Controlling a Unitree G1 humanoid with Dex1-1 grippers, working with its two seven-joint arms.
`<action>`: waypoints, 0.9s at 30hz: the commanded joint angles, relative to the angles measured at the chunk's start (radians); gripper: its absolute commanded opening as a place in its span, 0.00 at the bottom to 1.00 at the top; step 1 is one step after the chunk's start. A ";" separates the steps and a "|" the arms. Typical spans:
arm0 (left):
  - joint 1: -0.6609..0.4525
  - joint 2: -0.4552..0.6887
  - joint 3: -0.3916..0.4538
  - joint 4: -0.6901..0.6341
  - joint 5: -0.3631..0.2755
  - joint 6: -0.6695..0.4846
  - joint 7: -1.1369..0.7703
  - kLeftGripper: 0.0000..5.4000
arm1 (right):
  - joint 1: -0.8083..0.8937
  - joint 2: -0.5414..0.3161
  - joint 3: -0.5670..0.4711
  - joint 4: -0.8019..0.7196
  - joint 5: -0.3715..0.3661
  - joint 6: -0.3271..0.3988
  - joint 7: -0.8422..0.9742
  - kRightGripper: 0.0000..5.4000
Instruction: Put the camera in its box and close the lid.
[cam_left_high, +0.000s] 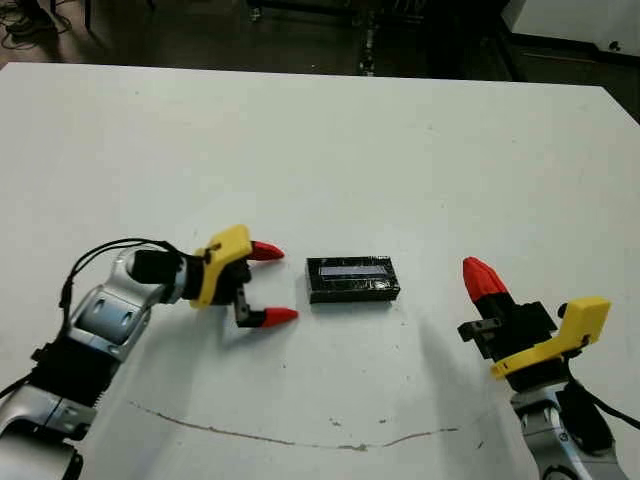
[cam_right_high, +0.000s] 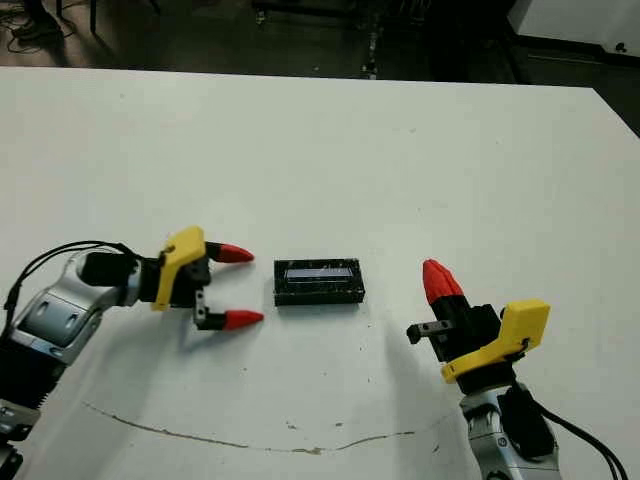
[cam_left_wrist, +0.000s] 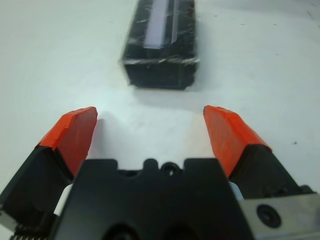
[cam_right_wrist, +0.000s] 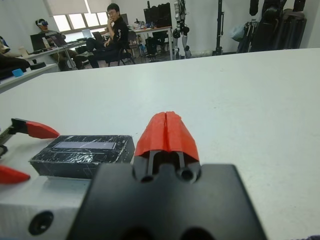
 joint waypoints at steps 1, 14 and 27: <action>0.001 0.054 0.061 -0.067 -0.027 0.084 0.017 1.00 | 0.003 -0.007 -0.008 -0.001 0.009 0.012 -0.005 0.00; 0.029 -0.198 0.305 -0.459 -0.316 0.213 0.381 0.73 | 0.003 -0.008 -0.005 0.010 -0.003 0.000 -0.004 0.00; 0.045 -0.380 0.070 -0.446 -0.278 0.236 0.543 0.36 | 0.009 0.001 -0.003 0.014 -0.008 -0.010 -0.015 0.00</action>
